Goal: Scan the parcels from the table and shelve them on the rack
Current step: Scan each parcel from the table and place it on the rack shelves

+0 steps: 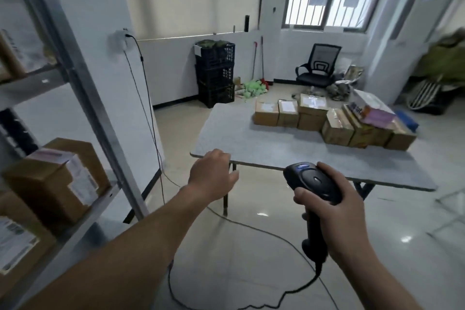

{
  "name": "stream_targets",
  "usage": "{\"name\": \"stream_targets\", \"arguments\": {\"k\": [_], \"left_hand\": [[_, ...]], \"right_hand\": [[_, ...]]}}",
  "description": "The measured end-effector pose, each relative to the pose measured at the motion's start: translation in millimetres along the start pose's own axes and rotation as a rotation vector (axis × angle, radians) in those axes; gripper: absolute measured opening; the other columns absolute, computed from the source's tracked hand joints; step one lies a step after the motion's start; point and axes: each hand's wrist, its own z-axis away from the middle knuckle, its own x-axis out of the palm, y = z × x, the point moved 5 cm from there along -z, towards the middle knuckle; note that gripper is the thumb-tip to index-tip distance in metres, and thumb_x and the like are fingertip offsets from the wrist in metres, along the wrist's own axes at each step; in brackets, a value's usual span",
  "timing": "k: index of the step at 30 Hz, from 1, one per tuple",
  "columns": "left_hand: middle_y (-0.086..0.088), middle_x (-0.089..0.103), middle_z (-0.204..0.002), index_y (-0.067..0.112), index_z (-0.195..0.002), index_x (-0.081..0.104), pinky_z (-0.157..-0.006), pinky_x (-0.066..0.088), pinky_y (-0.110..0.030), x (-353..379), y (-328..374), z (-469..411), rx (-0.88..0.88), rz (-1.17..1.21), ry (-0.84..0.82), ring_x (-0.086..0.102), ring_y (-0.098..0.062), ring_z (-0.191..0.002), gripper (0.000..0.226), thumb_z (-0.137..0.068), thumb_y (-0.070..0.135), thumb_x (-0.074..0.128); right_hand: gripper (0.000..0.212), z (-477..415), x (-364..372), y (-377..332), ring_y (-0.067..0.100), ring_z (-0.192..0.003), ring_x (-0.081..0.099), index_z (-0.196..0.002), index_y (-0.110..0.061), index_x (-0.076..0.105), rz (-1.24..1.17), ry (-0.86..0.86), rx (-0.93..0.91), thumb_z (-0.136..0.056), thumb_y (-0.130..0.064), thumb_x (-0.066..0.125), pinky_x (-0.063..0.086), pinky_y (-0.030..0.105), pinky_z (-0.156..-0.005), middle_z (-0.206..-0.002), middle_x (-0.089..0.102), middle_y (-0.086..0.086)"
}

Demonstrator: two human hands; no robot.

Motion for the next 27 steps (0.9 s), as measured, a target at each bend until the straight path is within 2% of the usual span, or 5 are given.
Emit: {"name": "stream_targets", "arguments": {"k": [4,13,17,21,27], "left_hand": [[-0.005,0.056,-0.134,0.013,-0.132,0.057,-0.094,0.045,-0.037,19,28,-51,0.041,0.008,-0.007,0.052,-0.023,-0.122,0.047,-0.097,0.043,0.052],[-0.007,0.061,-0.131,0.011,-0.131,0.060,-0.089,0.053,-0.034,58,87,-175,0.040,-0.053,0.016,0.060,-0.022,-0.113,0.049,-0.096,0.044,0.053],[-0.006,0.060,-0.130,0.012,-0.131,0.059,-0.088,0.052,-0.035,66,111,-228,0.004,-0.079,0.017,0.059,-0.022,-0.112,0.050,-0.096,0.047,0.053],[-0.005,0.058,-0.133,0.013,-0.133,0.057,-0.088,0.050,-0.034,78,133,-273,-0.024,-0.081,0.010,0.057,-0.022,-0.115,0.051,-0.097,0.048,0.052],[-0.005,0.059,-0.129,0.014,-0.130,0.058,-0.085,0.051,-0.033,95,145,-339,-0.045,-0.063,0.013,0.057,-0.021,-0.111,0.047,-0.097,0.047,0.053]], "right_hand": [[0.074,-46,-18,14,0.024,-0.090,0.071,-0.126,-0.038,0.066,-0.009,0.031,0.004,-0.055,-0.029,0.083,0.059,0.027,-0.058,-0.112,0.067,-0.006],[0.072,-192,-56,42,0.024,-0.085,0.071,-0.126,-0.036,0.065,-0.082,0.009,-0.003,-0.057,-0.028,0.084,0.058,0.028,-0.057,-0.110,0.069,-0.006],[0.069,-261,-72,46,0.030,-0.087,0.071,-0.130,-0.032,0.063,-0.097,-0.044,-0.006,-0.070,-0.012,0.090,0.059,0.030,-0.058,-0.114,0.067,-0.001],[0.075,-317,-86,48,0.030,-0.088,0.073,-0.133,-0.032,0.061,-0.095,-0.075,-0.027,-0.061,-0.031,0.082,0.061,0.034,-0.060,-0.117,0.067,0.001],[0.074,-385,-95,55,0.031,-0.094,0.073,-0.132,-0.036,0.061,-0.119,-0.090,-0.029,-0.061,-0.033,0.082,0.060,0.033,-0.060,-0.120,0.067,0.002]]}}
